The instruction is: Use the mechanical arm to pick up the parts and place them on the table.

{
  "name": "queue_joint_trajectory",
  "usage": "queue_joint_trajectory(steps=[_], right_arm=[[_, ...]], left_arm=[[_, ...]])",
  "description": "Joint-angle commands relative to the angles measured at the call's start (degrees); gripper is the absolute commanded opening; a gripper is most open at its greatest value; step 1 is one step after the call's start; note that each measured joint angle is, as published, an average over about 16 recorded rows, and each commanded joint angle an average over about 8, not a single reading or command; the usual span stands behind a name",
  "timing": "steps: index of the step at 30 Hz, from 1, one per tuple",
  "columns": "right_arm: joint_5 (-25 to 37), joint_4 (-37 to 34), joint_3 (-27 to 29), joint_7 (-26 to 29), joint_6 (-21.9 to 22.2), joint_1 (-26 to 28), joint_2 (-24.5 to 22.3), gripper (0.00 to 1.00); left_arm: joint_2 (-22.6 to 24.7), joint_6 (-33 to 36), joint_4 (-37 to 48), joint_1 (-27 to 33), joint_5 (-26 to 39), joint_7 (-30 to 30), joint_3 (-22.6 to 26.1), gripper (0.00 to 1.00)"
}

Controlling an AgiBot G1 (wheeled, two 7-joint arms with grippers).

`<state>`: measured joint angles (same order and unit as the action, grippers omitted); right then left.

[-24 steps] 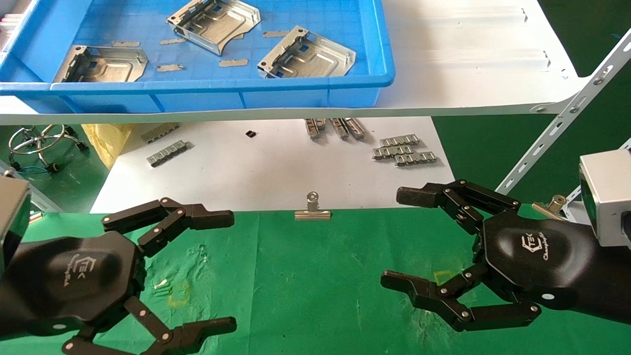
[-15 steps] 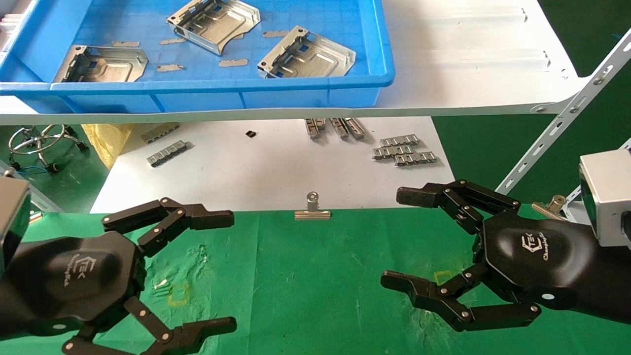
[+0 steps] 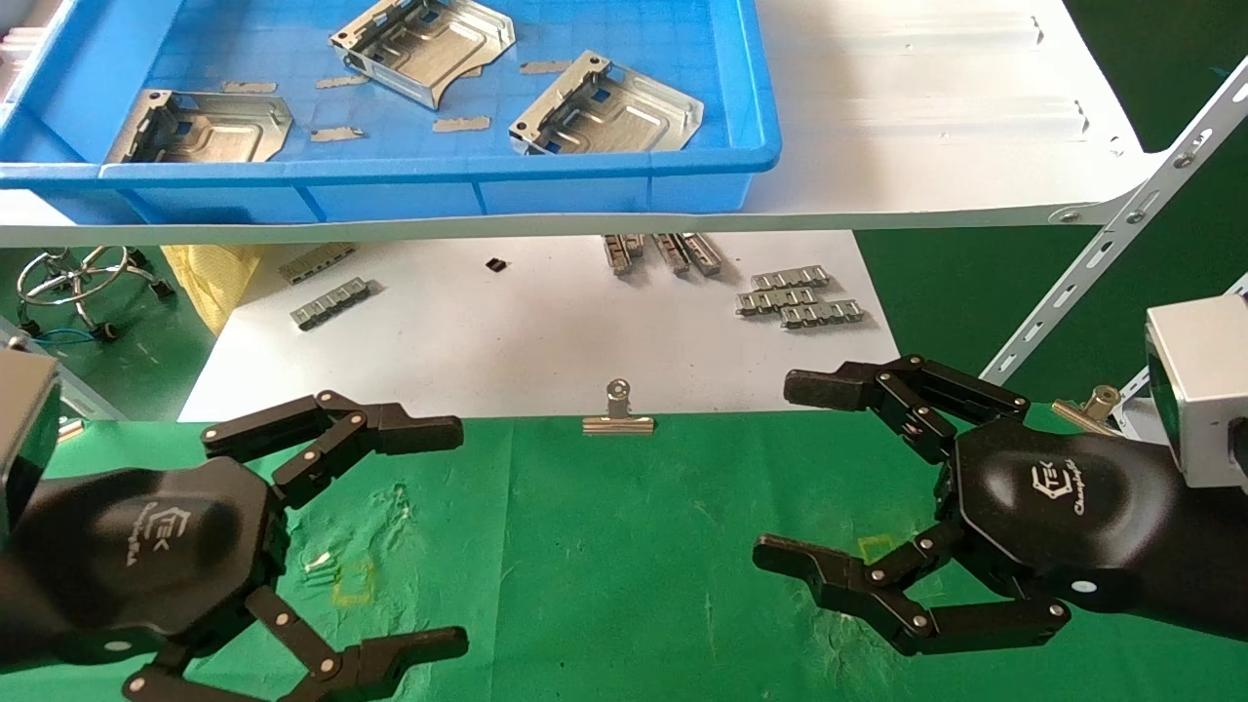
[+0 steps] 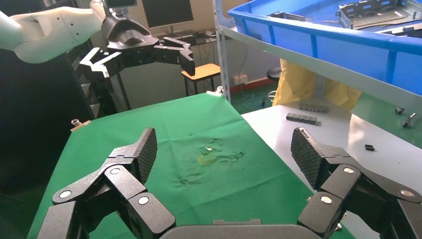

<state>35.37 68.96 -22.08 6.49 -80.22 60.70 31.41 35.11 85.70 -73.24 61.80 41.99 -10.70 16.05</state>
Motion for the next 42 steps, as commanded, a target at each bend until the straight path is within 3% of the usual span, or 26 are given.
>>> queue_joint_trajectory(steps=[1,42], right_arm=[[0.0,0.0,0.0,0.0,0.0,0.0,0.0,0.0],[0.0,0.0,0.0,0.0,0.0,0.0,0.0,0.0]], left_arm=[[0.0,0.0,0.0,0.0,0.0,0.0,0.0,1.0],[0.02,-0.04,-0.09,0.17,0.02,0.06,-0.05,1.0]])
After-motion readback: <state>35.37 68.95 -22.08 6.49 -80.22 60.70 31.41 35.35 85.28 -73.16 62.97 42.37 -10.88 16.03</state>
